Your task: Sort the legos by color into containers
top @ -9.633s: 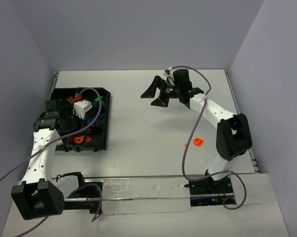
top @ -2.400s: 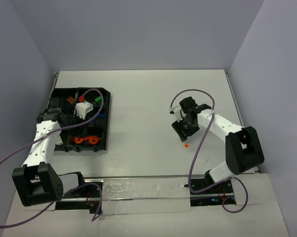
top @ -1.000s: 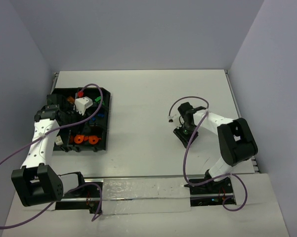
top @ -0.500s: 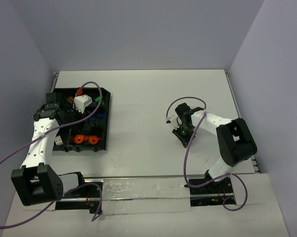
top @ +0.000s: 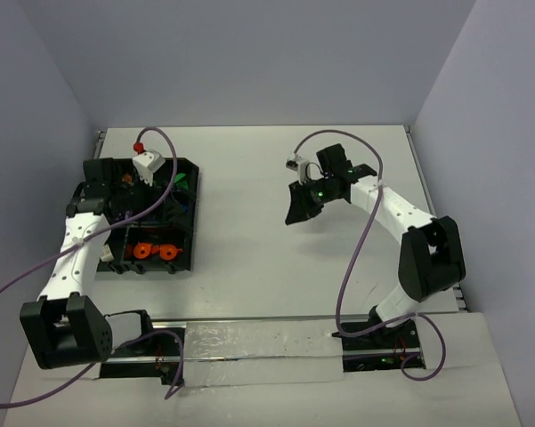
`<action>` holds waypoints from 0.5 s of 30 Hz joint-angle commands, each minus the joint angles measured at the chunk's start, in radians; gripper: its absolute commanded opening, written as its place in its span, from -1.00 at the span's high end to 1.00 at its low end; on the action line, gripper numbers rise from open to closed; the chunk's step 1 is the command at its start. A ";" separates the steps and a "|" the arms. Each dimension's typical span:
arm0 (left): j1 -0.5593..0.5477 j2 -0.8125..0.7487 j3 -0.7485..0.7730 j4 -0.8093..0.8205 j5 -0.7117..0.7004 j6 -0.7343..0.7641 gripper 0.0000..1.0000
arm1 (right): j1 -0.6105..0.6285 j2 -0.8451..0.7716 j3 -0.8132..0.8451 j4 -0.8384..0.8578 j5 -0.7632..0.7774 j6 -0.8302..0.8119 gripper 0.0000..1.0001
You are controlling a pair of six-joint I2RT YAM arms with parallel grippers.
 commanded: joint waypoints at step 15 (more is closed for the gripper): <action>-0.528 -0.284 -0.337 0.760 0.066 -0.170 -0.66 | 0.107 0.099 -0.173 1.459 -0.697 1.277 1.00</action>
